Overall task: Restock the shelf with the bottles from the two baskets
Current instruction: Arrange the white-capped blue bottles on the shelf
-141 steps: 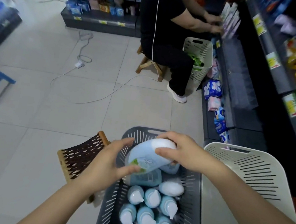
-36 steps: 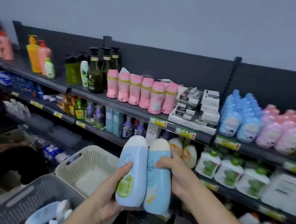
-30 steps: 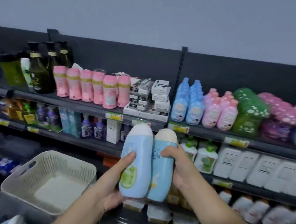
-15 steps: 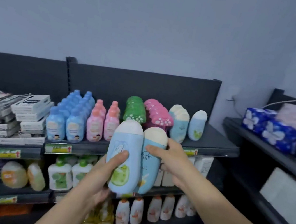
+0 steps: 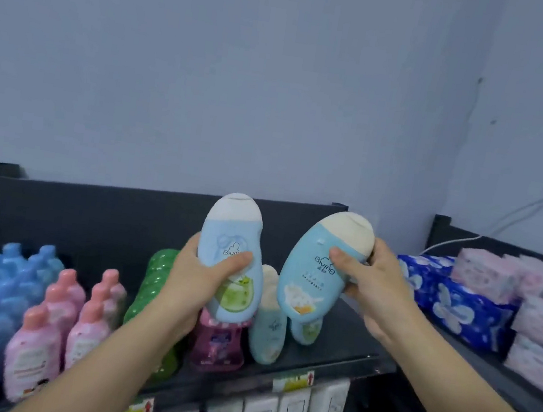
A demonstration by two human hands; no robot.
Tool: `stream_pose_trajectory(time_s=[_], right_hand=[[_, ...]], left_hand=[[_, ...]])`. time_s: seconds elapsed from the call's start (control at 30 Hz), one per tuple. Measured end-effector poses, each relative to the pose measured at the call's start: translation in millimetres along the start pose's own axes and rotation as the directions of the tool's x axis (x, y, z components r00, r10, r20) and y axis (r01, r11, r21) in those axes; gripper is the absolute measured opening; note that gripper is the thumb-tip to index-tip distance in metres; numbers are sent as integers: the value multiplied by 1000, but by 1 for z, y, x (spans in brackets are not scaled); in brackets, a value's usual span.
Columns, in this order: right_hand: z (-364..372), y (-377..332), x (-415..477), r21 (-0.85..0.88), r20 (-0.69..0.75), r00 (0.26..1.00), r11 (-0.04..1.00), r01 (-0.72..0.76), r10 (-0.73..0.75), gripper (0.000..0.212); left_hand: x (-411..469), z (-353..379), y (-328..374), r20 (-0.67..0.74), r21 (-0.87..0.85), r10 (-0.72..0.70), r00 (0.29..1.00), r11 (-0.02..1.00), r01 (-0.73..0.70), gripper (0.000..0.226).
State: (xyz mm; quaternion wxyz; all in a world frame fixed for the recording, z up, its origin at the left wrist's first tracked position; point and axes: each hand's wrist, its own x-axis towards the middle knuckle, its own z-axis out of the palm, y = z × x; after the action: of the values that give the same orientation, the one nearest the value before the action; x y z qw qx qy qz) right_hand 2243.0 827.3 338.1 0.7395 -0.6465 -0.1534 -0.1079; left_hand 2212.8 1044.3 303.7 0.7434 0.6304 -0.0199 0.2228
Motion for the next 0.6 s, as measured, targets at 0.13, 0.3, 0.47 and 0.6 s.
stream_pose_trajectory(time_s=[0.13,0.3,0.47,0.6], right_hand=[[15,-2,59,-6,-17,998,998,57,-57,38],[32,9,124,-66,-27,995,994,89,-91,34],[34,37,179,-123,-6,998,990,67,-68,43],[31,63,216,-203,87,996,979,2,16,44]], left_hand=[[72,5,5,23,104,96,995,990,-98,49],[150,3,5,77,127,138,987,981,-147,51],[199,-15,-4,88,197,157,984,965,-172,51],[222,-26,-21,70,228,121,990,965,-134,53]])
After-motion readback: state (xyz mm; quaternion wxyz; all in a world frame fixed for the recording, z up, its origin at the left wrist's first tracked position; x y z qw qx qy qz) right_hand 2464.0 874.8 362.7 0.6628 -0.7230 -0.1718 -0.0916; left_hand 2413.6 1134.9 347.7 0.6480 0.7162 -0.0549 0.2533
